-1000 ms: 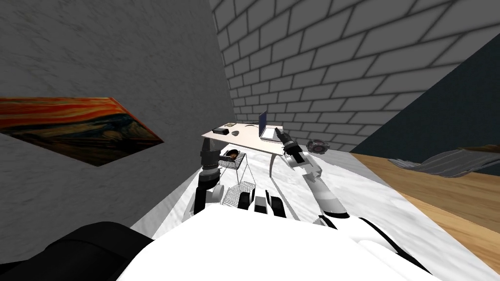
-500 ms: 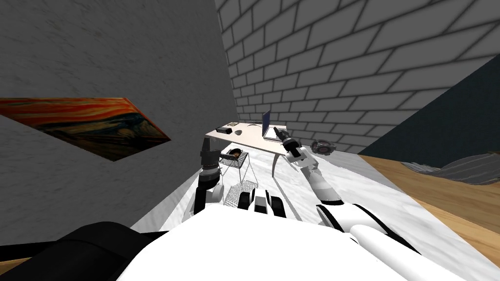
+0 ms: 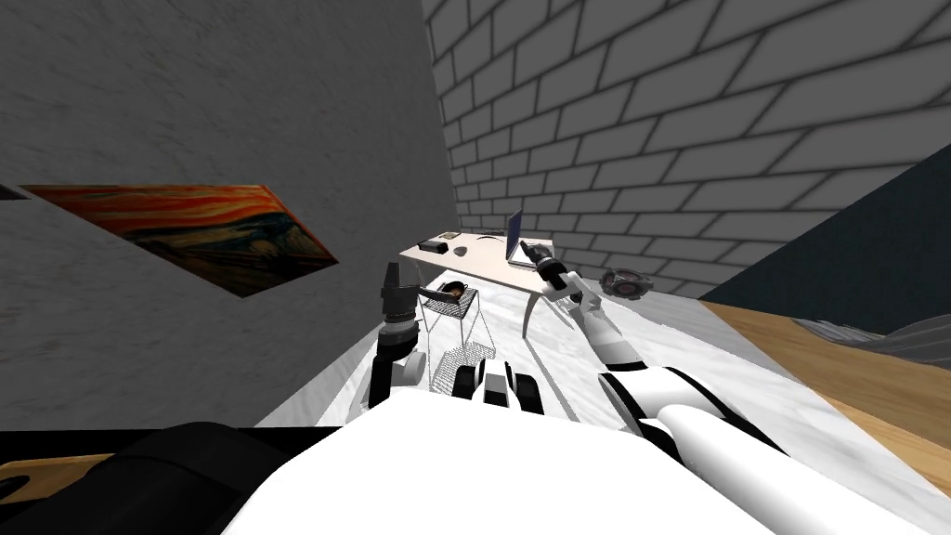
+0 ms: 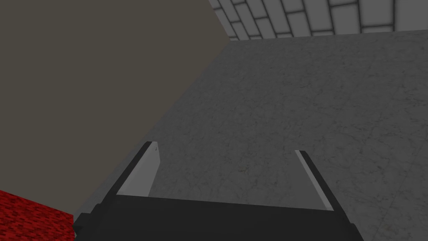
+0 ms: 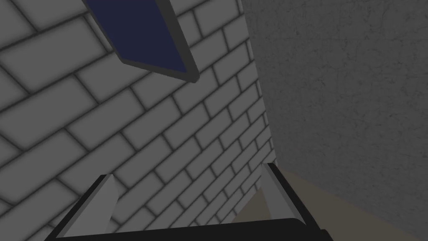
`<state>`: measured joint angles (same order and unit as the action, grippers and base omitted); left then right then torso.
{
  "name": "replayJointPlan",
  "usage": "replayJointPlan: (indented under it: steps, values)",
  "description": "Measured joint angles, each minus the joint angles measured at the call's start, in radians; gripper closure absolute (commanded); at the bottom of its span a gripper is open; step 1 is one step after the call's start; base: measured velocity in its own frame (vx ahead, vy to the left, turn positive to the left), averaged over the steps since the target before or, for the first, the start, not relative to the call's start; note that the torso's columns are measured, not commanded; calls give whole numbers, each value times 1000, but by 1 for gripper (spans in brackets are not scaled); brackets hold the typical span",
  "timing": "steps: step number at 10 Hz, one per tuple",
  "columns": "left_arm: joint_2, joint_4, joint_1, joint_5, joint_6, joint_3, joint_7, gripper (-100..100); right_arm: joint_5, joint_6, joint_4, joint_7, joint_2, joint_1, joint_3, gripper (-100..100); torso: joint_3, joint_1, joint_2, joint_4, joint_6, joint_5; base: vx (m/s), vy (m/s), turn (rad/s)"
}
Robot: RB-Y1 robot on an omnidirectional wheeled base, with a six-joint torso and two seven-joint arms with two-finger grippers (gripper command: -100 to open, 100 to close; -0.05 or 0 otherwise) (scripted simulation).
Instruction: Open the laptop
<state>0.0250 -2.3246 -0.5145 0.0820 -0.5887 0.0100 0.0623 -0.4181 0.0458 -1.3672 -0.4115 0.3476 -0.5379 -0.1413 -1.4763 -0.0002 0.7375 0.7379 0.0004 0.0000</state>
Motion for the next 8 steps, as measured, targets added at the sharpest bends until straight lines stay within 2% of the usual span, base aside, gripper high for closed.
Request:
replayJointPlan:
  steps: [3,5,8]
  values:
    - [0,0,0,0,0,0,0,0,-32,48,99,-49,25,-83,-12,-100,0,1,1,0,-1,0,-1,72,79]
    - [0,0,0,0,0,0,0,0,-41,79,153,-75,57,-127,-26,-100,0,1,0,0,-1,0,18,80,96]
    - [0,0,0,0,0,0,0,0,-69,124,249,-118,75,-201,-35,-100,0,-1,1,0,0,0,22,71,102]
